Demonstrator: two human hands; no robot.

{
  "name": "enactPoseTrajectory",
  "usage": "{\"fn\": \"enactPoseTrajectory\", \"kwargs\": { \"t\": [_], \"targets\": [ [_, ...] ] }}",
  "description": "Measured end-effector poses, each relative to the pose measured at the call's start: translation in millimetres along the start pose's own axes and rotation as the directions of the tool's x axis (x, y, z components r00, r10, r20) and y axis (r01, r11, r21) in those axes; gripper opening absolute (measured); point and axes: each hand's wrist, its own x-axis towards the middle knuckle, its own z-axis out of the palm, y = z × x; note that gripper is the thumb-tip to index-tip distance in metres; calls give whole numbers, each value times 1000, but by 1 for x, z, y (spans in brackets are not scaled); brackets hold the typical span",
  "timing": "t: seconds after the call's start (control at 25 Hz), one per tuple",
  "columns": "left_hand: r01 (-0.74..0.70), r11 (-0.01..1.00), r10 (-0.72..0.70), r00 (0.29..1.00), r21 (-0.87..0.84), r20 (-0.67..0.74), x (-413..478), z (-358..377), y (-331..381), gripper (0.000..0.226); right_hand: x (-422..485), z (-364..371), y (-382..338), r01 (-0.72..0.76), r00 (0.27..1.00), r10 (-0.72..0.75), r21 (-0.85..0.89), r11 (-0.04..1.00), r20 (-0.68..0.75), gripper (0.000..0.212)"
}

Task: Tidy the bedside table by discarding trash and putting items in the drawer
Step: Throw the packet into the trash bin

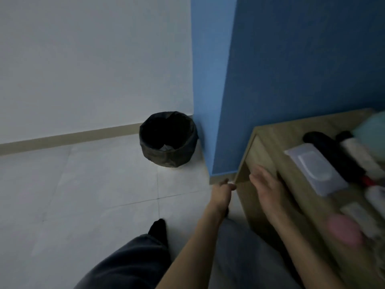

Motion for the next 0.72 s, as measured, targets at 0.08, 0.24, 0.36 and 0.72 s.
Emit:
{"fn": "enactPoseTrajectory", "kwargs": {
  "t": [0.08, 0.24, 0.36, 0.72],
  "targets": [
    [-22, 991, 13, 997, 130, 71, -26, 53, -18, 44, -38, -69, 9, 144, 966, -225, -456, 878, -127, 44],
    [3, 971, -30, 993, 239, 111, -30, 118, -62, 44, -67, -139, 54, 123, 948, -315, -871, 476, -39, 54],
    [12, 958, -65, 982, 286, 176, -45, 156, -73, 35, -75, -168, 82, 118, 965, -260, -924, 363, 21, 62],
    [131, 969, -144, 988, 209, 48, 21, 174, -123, 33, -62, -175, 90, 112, 967, -255, -935, 338, 24, 67]
  ]
}}
